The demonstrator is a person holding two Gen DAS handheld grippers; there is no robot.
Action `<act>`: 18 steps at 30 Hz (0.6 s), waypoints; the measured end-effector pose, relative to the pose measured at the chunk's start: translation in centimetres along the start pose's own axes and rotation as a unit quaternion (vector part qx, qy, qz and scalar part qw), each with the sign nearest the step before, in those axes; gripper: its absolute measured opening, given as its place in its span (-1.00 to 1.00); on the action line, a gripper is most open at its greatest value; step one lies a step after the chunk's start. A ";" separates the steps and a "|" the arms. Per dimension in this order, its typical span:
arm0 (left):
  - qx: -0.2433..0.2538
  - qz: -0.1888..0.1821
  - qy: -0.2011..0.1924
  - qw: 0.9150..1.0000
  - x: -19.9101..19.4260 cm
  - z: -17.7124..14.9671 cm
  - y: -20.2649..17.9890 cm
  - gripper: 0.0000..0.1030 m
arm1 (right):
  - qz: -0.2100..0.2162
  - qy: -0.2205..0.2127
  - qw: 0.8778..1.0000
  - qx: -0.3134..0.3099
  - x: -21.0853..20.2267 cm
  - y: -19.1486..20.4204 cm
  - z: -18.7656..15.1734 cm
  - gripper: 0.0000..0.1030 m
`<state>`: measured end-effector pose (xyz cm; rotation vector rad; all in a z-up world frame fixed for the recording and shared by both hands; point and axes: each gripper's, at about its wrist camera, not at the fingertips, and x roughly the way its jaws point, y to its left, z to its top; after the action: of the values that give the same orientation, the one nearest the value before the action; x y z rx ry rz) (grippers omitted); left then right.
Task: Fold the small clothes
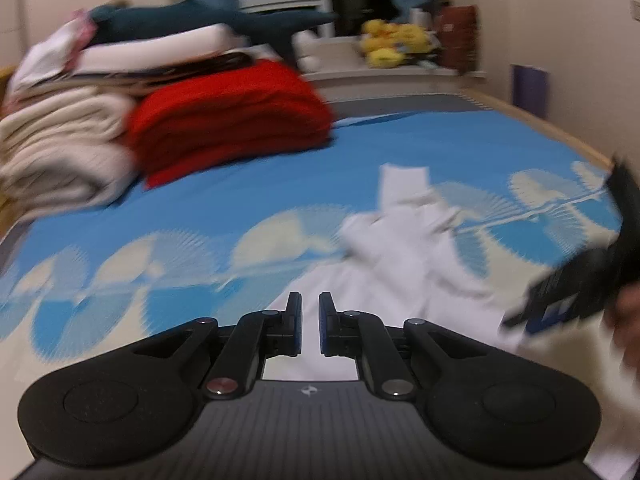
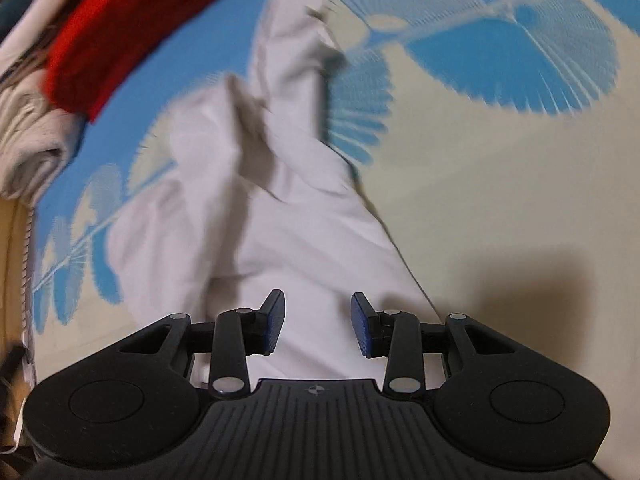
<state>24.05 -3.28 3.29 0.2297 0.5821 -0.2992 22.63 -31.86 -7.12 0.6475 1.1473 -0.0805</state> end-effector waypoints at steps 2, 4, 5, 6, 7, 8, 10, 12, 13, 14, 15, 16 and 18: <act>0.015 -0.025 0.002 1.000 2.7 2.1 -1.9 -0.83 | -0.012 0.012 1.000 -0.003 1.0 -0.3 -0.6 -0.24; 0.028 -0.042 0.006 0.999 5.8 4.0 -4.1 -0.82 | -0.006 0.043 0.998 0.034 1.8 -1.2 -1.0 -0.24; 0.028 -0.053 0.012 0.998 7.5 5.0 -5.0 -0.82 | 0.002 0.053 0.997 0.054 1.9 -1.6 -1.0 -0.24; 0.025 -0.062 0.019 0.998 9.3 6.0 -6.0 -0.81 | 0.003 0.055 0.997 0.060 1.7 -1.7 -1.1 -0.24; 0.020 -0.068 0.027 0.997 10.9 6.7 -6.8 -0.73 | 0.000 0.051 0.997 0.059 1.4 -1.9 -1.0 -0.24; 0.015 -0.075 0.041 0.996 12.8 7.3 -7.6 -0.67 | -0.005 0.044 0.997 0.056 1.0 -2.0 -0.9 -0.24; 0.007 -0.073 0.066 0.995 16.6 8.2 -9.2 -0.53 | -0.007 0.036 0.998 0.050 0.6 -2.2 -0.7 -0.24; 0.013 -0.054 0.093 0.994 20.2 8.4 -10.8 -0.50 | -0.008 0.033 0.998 0.053 0.0 -2.5 -0.5 -0.24; 0.018 -0.046 0.106 0.993 21.5 8.2 -11.2 -0.50 | -0.010 0.031 0.998 0.053 -0.1 -2.6 -0.4 -0.24; 0.023 -0.035 0.121 0.992 22.9 8.0 -11.6 -0.50 | -0.013 0.029 0.998 0.053 -0.2 -2.7 -0.2 -0.24; 0.030 -0.030 0.129 0.991 23.6 7.7 -11.6 -0.58 | -0.015 0.029 0.998 0.053 0.0 -2.8 0.0 -0.24; 0.042 -0.030 0.132 0.990 23.8 7.4 -11.6 -0.98 | -0.015 0.028 0.998 0.052 0.0 -2.7 0.1 -0.24; 0.077 -0.025 0.114 0.990 22.6 6.8 -10.5 -0.96 | -0.015 0.028 0.998 0.047 0.0 -2.5 0.2 -0.24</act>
<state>41.85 -19.89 -5.40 0.4017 0.7920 -0.3706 21.80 -33.99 -8.17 0.7193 1.2137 -0.1435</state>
